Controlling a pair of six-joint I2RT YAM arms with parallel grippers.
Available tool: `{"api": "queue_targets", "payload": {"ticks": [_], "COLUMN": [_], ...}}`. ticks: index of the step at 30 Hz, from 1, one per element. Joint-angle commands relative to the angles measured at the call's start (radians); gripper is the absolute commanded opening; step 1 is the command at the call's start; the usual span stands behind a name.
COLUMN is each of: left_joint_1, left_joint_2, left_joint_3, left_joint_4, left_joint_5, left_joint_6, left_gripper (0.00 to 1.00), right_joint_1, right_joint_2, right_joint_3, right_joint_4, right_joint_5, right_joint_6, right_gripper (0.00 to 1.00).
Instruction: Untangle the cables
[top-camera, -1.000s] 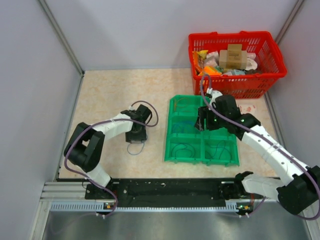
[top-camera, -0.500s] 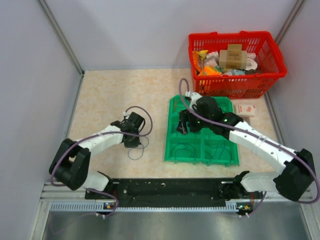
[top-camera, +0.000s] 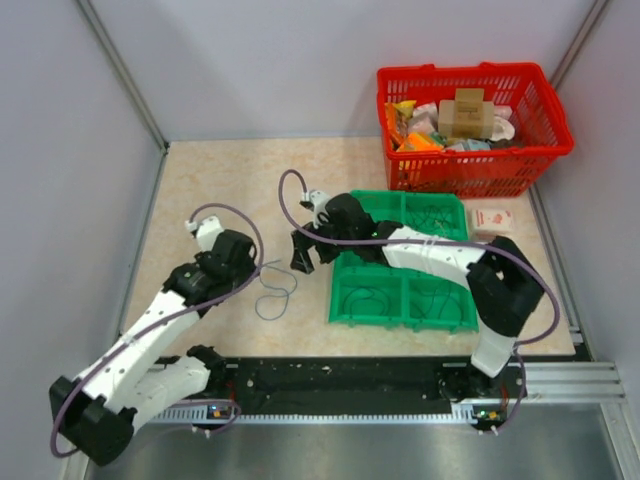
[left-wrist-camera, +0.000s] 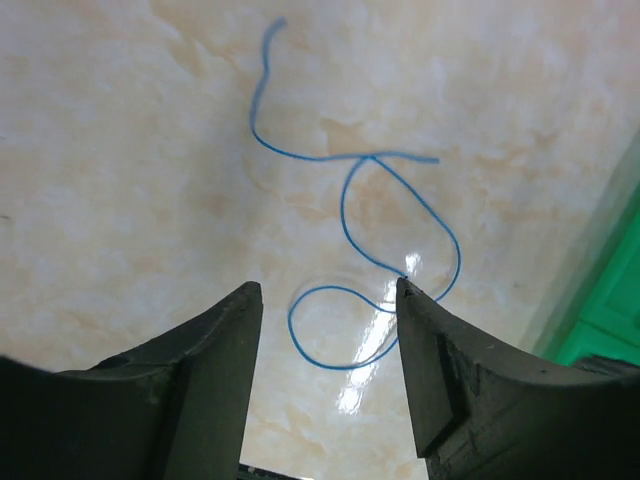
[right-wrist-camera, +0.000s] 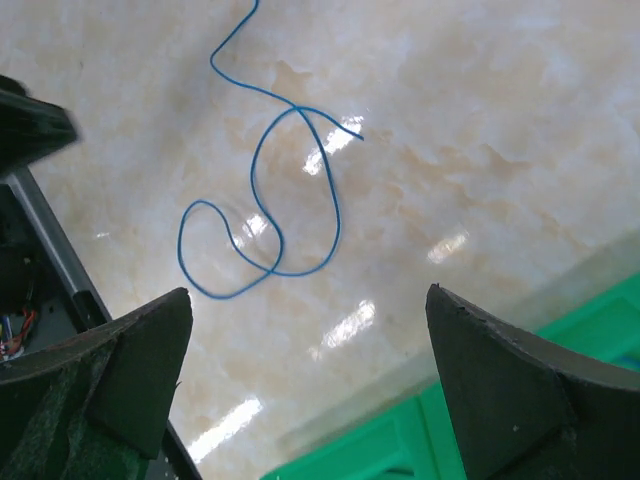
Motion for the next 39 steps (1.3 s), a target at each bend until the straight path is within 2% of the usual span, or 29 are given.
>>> {"api": "queue_targets", "payload": {"ticks": [1, 4, 7, 11, 16, 26, 28, 31, 34, 39], "left_joint_1": [0.006, 0.006, 0.006, 0.006, 0.005, 0.005, 0.005, 0.005, 0.005, 0.006], "left_joint_2": [-0.254, -0.444, -0.61, -0.712, -0.713, -0.689, -0.686, -0.686, -0.69, -0.689], "left_joint_3": [-0.007, -0.041, -0.082, -0.081, -0.055, -0.03, -0.024, -0.016, -0.013, 0.004], "left_joint_4": [-0.135, -0.095, -0.012, 0.01, -0.003, 0.002, -0.001, -0.01, -0.013, -0.029], "left_joint_5": [-0.271, -0.306, -0.286, -0.273, -0.265, -0.25, -0.251, -0.253, -0.259, -0.285], "left_joint_6": [-0.151, -0.139, -0.067, -0.015, 0.003, 0.011, 0.013, 0.01, 0.008, 0.025], "left_gripper": [0.59, 0.59, 0.58, 0.59, 0.59, 0.59, 0.59, 0.6, 0.59, 0.59], "right_joint_1": [0.031, 0.058, 0.066, 0.075, 0.112, 0.153, 0.163, 0.201, 0.238, 0.249], "right_joint_2": [0.126, 0.223, 0.289, 0.363, 0.413, 0.44, 0.441, 0.455, 0.482, 0.478], "right_joint_3": [0.143, 0.215, 0.269, 0.307, 0.345, 0.322, 0.319, 0.324, 0.333, 0.306], "right_joint_4": [0.137, 0.128, 0.108, 0.042, -0.054, -0.137, -0.143, -0.157, -0.169, -0.163], "right_joint_5": [-0.056, -0.054, -0.069, -0.082, -0.043, -0.12, -0.094, 0.071, 0.246, 0.329], "right_joint_6": [-0.066, -0.141, -0.207, -0.313, -0.408, -0.428, -0.422, -0.419, -0.407, -0.37], "right_gripper": [0.99, 0.99, 0.98, 0.95, 0.93, 0.91, 0.9, 0.85, 0.76, 0.57]}}
